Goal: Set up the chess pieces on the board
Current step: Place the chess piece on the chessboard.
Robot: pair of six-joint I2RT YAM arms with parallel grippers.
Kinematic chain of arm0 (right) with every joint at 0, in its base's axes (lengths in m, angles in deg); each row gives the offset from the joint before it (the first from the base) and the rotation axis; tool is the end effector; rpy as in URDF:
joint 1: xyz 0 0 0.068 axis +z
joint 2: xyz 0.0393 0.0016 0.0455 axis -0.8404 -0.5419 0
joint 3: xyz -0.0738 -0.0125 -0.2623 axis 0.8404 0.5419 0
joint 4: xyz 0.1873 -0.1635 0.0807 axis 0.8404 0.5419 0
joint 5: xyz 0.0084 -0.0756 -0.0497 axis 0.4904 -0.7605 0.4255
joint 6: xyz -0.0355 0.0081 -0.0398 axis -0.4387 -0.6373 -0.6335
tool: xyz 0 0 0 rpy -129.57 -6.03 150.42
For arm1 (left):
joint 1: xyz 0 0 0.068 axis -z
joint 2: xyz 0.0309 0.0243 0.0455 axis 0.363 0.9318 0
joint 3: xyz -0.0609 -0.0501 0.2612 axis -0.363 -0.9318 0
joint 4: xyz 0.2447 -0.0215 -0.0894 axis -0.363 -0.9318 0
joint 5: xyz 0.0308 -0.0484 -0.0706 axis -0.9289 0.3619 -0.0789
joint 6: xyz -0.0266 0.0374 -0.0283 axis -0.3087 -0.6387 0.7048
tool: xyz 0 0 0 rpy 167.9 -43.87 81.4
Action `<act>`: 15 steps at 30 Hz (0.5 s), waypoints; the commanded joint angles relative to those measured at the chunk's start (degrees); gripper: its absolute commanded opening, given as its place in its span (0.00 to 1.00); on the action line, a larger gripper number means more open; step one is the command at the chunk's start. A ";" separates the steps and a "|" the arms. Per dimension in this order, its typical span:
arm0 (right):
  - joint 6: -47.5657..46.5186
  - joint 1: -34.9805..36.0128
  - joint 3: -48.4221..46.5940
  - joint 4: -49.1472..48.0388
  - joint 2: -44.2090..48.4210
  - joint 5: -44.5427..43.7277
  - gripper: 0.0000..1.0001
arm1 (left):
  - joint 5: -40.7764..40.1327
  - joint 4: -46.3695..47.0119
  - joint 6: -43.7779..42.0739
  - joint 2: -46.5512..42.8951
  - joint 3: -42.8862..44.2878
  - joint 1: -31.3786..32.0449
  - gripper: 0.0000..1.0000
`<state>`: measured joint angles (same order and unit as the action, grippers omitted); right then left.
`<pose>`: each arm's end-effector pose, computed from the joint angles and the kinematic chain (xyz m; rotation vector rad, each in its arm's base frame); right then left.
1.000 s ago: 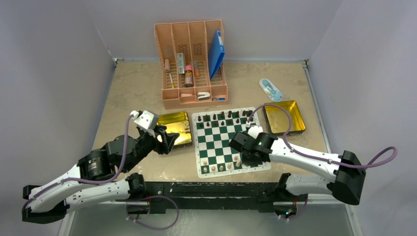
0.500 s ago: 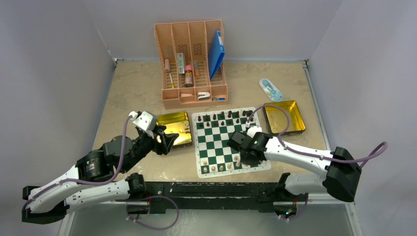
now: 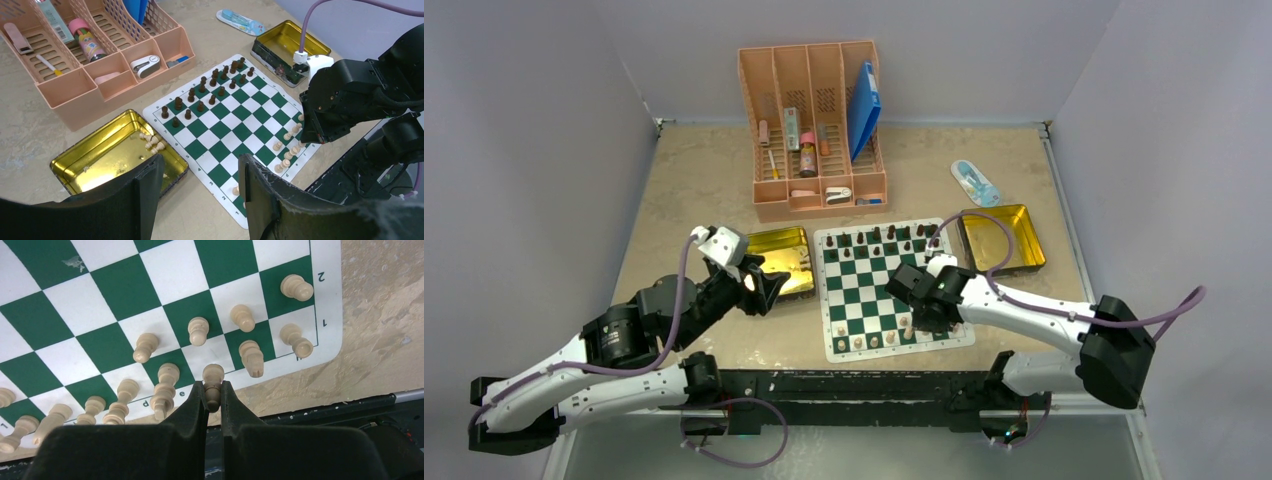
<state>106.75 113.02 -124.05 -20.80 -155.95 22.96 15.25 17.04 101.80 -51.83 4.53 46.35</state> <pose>0.1301 0.1672 0.2037 0.2936 2.6643 0.0265 0.0538 -0.0844 0.3695 0.3987 1.7501 -0.6194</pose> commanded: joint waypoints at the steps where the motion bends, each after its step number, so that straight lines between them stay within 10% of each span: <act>1: 1.30 -0.22 0.19 1.14 -0.97 -2.65 0.07 | 0.29 2.24 -1.75 0.28 0.71 0.30 0.56; 15: 0.61 -0.21 0.72 -0.93 -2.24 -1.63 0.10 | 0.26 2.10 -2.11 0.03 0.52 0.30 0.56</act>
<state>106.73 113.00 -123.35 -22.37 -157.52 22.54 15.25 17.01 100.92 -51.83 4.53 46.35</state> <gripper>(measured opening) 0.101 0.555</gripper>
